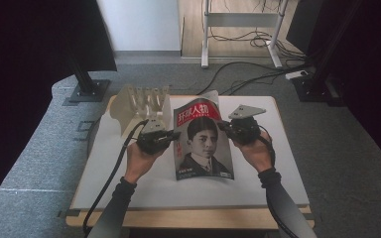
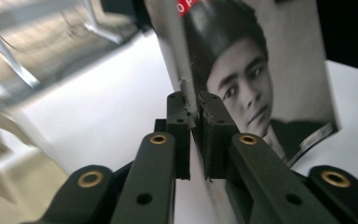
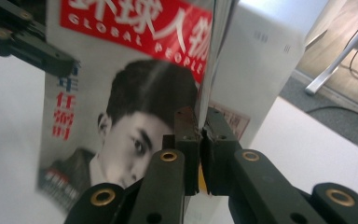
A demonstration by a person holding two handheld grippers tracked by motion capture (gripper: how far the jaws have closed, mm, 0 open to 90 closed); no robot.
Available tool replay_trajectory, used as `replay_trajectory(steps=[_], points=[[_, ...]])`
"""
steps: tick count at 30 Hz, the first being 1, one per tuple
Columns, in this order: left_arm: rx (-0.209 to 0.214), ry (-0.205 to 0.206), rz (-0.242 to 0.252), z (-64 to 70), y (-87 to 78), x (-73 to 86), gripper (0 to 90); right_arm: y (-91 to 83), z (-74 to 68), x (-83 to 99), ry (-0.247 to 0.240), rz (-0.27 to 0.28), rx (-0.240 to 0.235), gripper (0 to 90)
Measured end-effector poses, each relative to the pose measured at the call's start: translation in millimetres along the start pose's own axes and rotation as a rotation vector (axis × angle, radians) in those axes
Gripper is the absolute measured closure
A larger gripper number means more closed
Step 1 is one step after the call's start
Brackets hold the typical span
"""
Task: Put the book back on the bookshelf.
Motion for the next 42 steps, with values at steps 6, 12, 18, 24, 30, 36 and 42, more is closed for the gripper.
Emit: replay_trajectory(steps=[6,12,18,24,30,36,42], points=[[-0.001,0.041,0.022,10.0,-11.7,6.4,85.8,-2.3,2.5,8.9,0.025,0.016,-0.019,85.1],[0.041,0.089,0.012,18.6,-16.8,2.6,77.2,-13.7,-3.4,17.4,0.0,0.029,-0.045,85.0],[0.069,0.075,0.035,18.1,-14.9,-18.8,69.2,-20.1,-8.4,23.7,-0.02,0.047,-0.065,84.9],[0.063,0.067,0.013,20.5,-9.2,-31.9,73.6,-21.3,-7.6,25.6,-0.028,0.05,-0.068,84.6],[0.057,0.055,-0.004,16.4,-9.5,-30.7,86.5,-20.4,-4.1,27.1,-0.02,0.05,-0.066,82.1],[0.108,0.041,-0.013,13.2,-13.5,-28.8,86.8,-20.0,3.7,34.7,0.005,0.029,-0.042,67.3],[0.148,0.048,-0.067,9.0,-22.4,-25.3,86.5,-13.0,11.5,51.5,0.044,0.003,-0.028,52.8]])
Point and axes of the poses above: each handheld gripper's, and its own axes: y roughly forward along the jaws, x roughly out of its underside, z roughly to its right, the point moved 5 cm from there along y, roughly forward along the jaws, and after that the axes turned 13 degrees about -z, right-handed, at the moved point
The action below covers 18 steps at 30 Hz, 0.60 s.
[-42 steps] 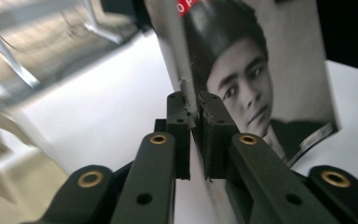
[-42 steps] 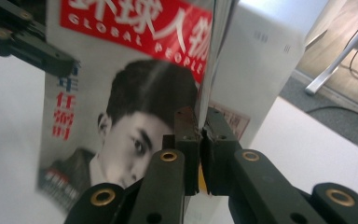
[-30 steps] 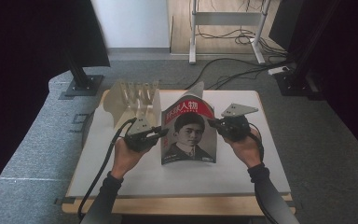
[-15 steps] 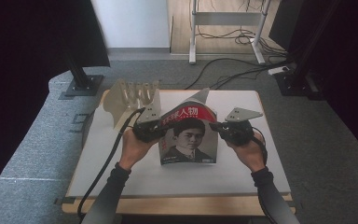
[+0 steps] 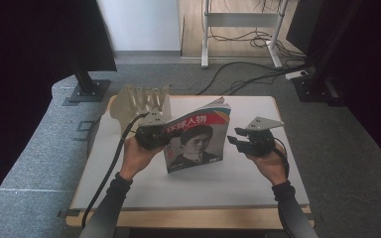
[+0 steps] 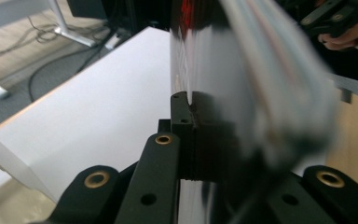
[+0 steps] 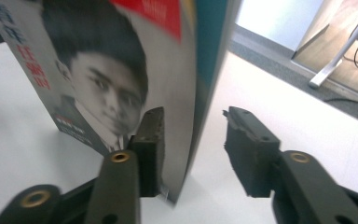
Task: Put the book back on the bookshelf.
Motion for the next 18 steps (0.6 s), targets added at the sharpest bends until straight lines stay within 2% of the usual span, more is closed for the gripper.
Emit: replay_trajectory(steps=[4,8,12,14,18], points=[[0.0,-0.014,-0.03,-3.2,-4.8,0.9,86.3,6.6,3.0,13.2,0.017,-0.024,-0.008,49.3],[-0.036,-0.052,-0.064,-12.2,-10.7,3.5,86.7,16.8,5.1,28.8,0.034,-0.05,-0.014,44.4],[-0.052,-0.07,-0.064,-16.9,-14.4,5.3,86.9,29.5,6.4,44.4,0.059,-0.077,-0.026,39.9],[-0.044,-0.105,-0.053,-21.5,-20.1,6.2,87.0,35.1,6.0,51.6,0.065,-0.093,-0.032,38.2],[-0.034,-0.125,-0.045,-24.1,-29.7,8.3,87.0,44.2,5.2,65.8,0.081,-0.117,-0.039,35.0]])
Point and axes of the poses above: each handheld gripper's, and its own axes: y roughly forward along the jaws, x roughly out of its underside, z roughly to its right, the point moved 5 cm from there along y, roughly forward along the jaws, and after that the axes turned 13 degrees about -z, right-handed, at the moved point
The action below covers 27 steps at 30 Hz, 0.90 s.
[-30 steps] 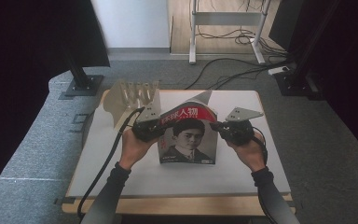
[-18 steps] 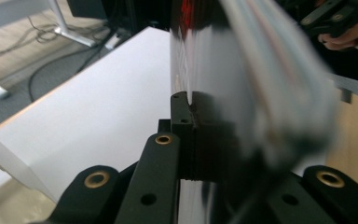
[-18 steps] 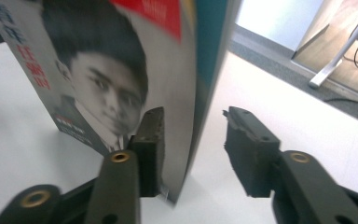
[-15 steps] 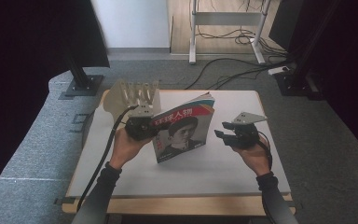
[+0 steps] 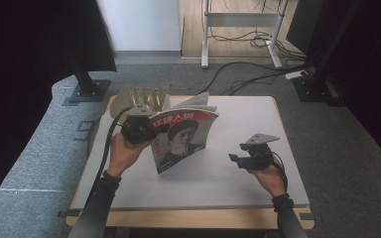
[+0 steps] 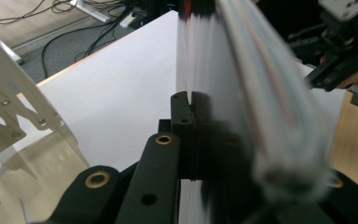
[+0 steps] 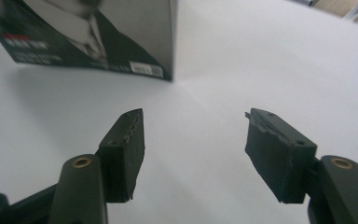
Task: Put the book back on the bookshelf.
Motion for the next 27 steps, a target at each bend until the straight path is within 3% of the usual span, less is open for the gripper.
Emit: replay_trajectory(steps=[9,14,16,19,27], points=[[-0.027,-0.047,0.004,-8.4,-25.7,10.7,87.0,19.4,7.7,30.2,0.029,-0.036,0.011,25.4],[-0.048,-0.069,0.011,-12.6,-42.0,19.1,87.0,27.6,10.2,39.3,0.046,-0.046,0.022,12.8],[-0.051,-0.074,0.013,-13.8,-45.3,20.8,87.0,31.1,10.8,42.2,0.06,-0.052,0.026,12.0],[-0.062,-0.099,0.026,-18.1,-58.8,27.1,87.0,36.9,10.4,46.4,0.063,-0.072,0.029,0.1],[-0.095,-0.139,0.043,-26.6,-83.1,38.8,87.0,47.6,9.6,58.3,0.066,-0.117,0.057,0.0]])
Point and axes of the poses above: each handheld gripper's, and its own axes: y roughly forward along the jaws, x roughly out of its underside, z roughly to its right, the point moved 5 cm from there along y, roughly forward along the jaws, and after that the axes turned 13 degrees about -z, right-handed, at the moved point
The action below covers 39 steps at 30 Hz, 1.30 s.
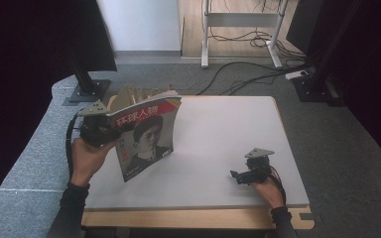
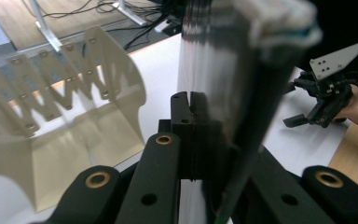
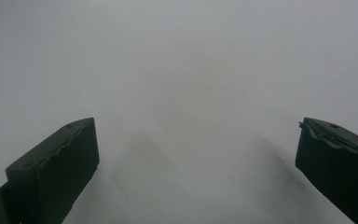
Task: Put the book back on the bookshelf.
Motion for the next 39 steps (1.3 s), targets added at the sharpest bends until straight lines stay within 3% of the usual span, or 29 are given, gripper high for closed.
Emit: replay_trajectory(steps=[15,21,26,30,39], points=[[-0.099,-0.088,0.021,-30.1,-37.0,21.0,87.1,4.7,-0.7,3.5,0.001,-0.009,0.022,0.0],[-0.17,-0.137,0.005,-51.1,-46.2,29.5,87.1,4.8,-0.7,3.6,0.003,-0.007,0.023,0.0],[-0.209,-0.176,0.028,-66.3,-44.4,29.4,87.1,4.9,-0.5,3.6,0.003,-0.007,0.023,0.0],[-0.214,-0.206,0.052,-77.6,-39.3,25.7,87.1,4.9,-0.4,3.6,0.003,-0.007,0.022,0.0],[-0.241,-0.247,0.078,-98.4,-16.8,9.0,87.1,4.8,-0.5,3.6,0.004,-0.008,0.02,0.0]])
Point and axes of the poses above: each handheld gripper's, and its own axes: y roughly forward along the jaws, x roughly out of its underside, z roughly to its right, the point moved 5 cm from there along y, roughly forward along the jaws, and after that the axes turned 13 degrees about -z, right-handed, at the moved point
